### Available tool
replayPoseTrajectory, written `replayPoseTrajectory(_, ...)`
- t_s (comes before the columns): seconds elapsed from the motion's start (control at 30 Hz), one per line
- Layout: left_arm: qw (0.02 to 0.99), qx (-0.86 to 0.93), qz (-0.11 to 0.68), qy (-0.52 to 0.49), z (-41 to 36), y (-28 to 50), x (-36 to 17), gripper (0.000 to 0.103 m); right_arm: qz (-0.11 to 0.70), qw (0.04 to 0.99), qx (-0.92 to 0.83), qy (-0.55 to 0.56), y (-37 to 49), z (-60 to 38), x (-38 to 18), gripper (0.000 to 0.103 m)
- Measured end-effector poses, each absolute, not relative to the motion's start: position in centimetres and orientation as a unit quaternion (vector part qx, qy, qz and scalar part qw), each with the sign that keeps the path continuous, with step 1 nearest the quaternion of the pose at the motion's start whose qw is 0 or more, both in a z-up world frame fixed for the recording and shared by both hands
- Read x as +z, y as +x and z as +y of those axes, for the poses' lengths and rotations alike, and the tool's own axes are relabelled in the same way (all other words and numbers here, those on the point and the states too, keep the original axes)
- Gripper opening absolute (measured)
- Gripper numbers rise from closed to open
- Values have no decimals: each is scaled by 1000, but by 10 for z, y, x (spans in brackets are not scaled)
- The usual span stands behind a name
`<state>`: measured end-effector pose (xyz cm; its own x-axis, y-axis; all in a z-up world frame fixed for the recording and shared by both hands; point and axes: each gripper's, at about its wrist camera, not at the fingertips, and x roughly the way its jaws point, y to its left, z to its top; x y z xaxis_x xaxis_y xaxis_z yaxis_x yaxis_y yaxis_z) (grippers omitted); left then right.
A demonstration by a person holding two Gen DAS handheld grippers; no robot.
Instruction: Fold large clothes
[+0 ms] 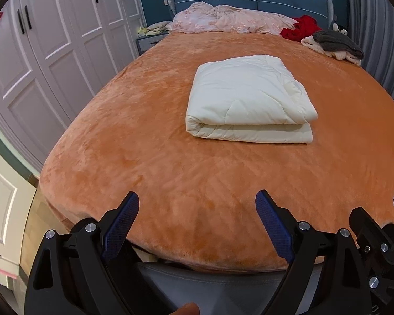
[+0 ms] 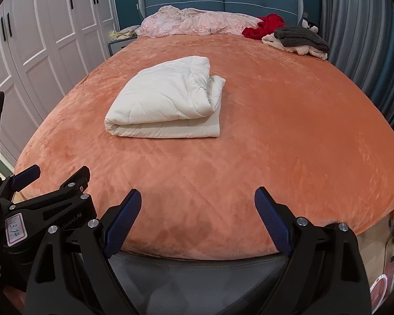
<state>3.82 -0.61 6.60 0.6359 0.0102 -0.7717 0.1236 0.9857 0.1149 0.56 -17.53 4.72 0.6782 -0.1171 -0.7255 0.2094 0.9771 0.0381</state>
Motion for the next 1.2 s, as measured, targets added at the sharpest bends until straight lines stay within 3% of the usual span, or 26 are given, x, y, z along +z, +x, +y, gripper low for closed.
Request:
replayPoseTrajectory(0.67, 926, -20, 371, 65, 18, -4, 85, 88, 335, 936, -98, 28, -37, -147, 61, 86)
replayPoseTrajectory(1.2, 928, -21, 365, 71, 15, -10, 83, 88, 339, 934, -107, 48, -40, -153, 53, 86)
